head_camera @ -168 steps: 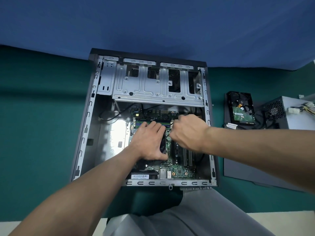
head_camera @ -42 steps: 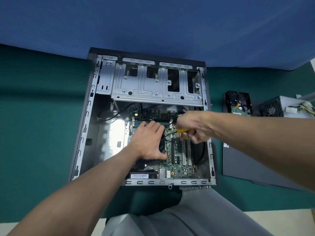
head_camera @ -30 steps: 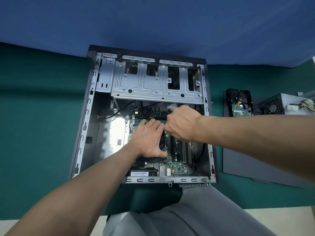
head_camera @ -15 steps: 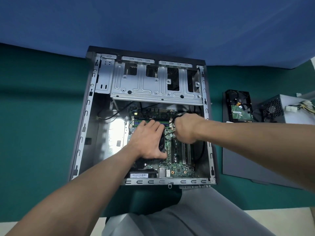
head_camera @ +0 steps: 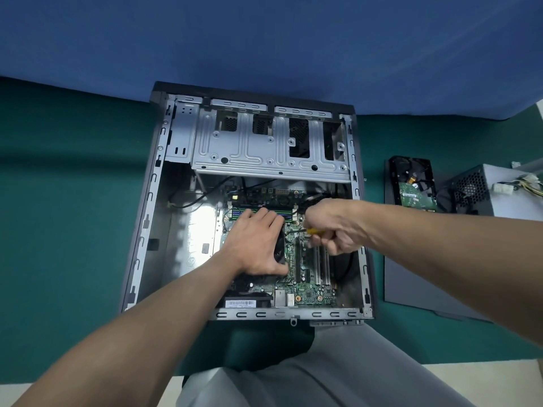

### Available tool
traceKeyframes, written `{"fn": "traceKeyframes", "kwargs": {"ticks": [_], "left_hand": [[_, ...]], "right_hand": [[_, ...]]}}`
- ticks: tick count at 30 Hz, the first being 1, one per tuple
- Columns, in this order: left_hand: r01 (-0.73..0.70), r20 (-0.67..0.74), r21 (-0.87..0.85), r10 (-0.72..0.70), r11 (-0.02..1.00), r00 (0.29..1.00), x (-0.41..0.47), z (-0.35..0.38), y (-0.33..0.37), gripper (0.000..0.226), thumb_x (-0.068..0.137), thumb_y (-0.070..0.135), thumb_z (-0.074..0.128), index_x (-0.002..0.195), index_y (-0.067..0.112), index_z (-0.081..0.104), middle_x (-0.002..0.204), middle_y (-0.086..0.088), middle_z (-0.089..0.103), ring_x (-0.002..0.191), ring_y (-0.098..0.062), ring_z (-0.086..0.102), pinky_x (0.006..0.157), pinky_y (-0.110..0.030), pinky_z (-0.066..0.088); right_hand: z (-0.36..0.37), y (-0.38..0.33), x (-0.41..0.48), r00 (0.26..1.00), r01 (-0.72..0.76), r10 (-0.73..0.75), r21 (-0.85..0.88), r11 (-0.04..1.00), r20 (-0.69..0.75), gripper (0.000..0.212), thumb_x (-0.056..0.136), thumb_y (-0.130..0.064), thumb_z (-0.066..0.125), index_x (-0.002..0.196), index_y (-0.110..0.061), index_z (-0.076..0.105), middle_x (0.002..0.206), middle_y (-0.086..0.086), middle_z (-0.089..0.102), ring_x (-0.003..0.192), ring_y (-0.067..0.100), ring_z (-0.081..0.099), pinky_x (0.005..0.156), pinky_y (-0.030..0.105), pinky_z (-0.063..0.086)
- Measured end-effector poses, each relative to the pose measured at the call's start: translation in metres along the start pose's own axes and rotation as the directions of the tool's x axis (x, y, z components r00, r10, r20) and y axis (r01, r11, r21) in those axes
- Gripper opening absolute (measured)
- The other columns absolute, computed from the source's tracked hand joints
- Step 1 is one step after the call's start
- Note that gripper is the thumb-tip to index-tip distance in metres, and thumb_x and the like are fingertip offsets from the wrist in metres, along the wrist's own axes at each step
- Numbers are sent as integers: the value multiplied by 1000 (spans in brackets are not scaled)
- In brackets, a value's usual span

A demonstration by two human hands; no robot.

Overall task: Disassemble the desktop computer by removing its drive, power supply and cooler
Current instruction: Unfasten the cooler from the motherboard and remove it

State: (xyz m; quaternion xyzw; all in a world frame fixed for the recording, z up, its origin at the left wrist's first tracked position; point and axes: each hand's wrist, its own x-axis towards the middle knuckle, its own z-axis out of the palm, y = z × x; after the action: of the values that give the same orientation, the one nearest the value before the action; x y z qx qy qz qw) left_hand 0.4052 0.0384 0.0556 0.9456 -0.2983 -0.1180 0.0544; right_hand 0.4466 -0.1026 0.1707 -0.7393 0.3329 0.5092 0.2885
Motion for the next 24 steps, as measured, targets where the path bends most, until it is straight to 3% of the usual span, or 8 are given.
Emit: {"fn": "traceKeyframes", "kwargs": {"ticks": [3, 7, 9, 12, 14, 17, 21, 24], "left_hand": [[2, 1, -7, -2, 1000, 1000, 0, -1, 0, 89, 61, 84, 39, 116, 15, 45, 112, -3, 53, 101, -20, 44, 90, -39, 36], [9, 14, -7, -8, 1000, 1000, 1, -1, 1, 90, 59, 84, 35, 115, 14, 46, 112, -3, 53, 103, -20, 44, 91, -40, 35], [9, 16, -8, -9, 1000, 1000, 1, -1, 2, 90, 59, 83, 35, 116, 14, 47, 112, -2, 53, 103, -20, 43, 91, -41, 35], [14, 11, 2, -14, 1000, 1000, 0, -1, 2, 92, 59, 83, 36, 118, 14, 48, 113, -2, 54, 105, -21, 45, 93, -41, 35], [9, 7, 11, -9, 1000, 1000, 1, -1, 1, 92, 59, 84, 35, 117, 13, 47, 114, -3, 54, 104, -21, 45, 92, -41, 36], [-1, 9, 14, 1, 1000, 1000, 1, 0, 1, 93, 60, 85, 35, 118, 13, 45, 115, -4, 53, 104, -21, 46, 92, -40, 36], [3, 2, 12, -3, 1000, 1000, 1, 2, 0, 92, 60, 85, 36, 117, 13, 45, 114, -4, 53, 103, -21, 45, 92, -41, 36], [3, -10, 7, -3, 1000, 1000, 2, 2, 0, 90, 60, 84, 37, 114, 13, 47, 110, -4, 55, 100, -22, 46, 90, -41, 37]], "right_hand": [[6, 6, -1, 943, 206, -294, -419, 884, -157, 20, 97, -18, 42, 86, -5, 52, 70, 3, 51, 50, 15, 43, 43, 18, 36], [11, 15, -16, 634, 136, -738, -973, -187, 231, 26, 96, -19, 43, 70, -15, 39, 71, 1, 51, 61, 23, 51, 51, 29, 37], [16, 15, -17, 586, 81, -721, -913, -401, 369, 26, 98, -18, 39, 72, -16, 40, 72, 0, 51, 60, 22, 51, 50, 28, 35], [14, 11, -18, 576, 195, -780, -968, -159, 244, 18, 89, -12, 50, 73, -15, 42, 67, 1, 44, 64, 24, 50, 55, 31, 39], [8, 6, -17, 677, 319, -736, -893, 317, -19, 26, 85, -15, 59, 67, -6, 43, 66, 3, 49, 67, 25, 57, 56, 30, 43], [1, 2, -10, 948, 218, -251, -175, 960, -195, 18, 95, -18, 51, 83, -5, 56, 66, 6, 58, 47, 15, 50, 38, 21, 39], [2, 1, -7, 996, -85, 85, 64, 994, 15, 21, 100, -13, 35, 91, -4, 52, 62, 4, 49, 32, 8, 28, 30, 14, 25], [5, -1, -8, 941, 222, -315, -480, 849, -122, 20, 97, -12, 41, 79, -9, 48, 74, 5, 52, 53, 14, 44, 44, 20, 39]]}}
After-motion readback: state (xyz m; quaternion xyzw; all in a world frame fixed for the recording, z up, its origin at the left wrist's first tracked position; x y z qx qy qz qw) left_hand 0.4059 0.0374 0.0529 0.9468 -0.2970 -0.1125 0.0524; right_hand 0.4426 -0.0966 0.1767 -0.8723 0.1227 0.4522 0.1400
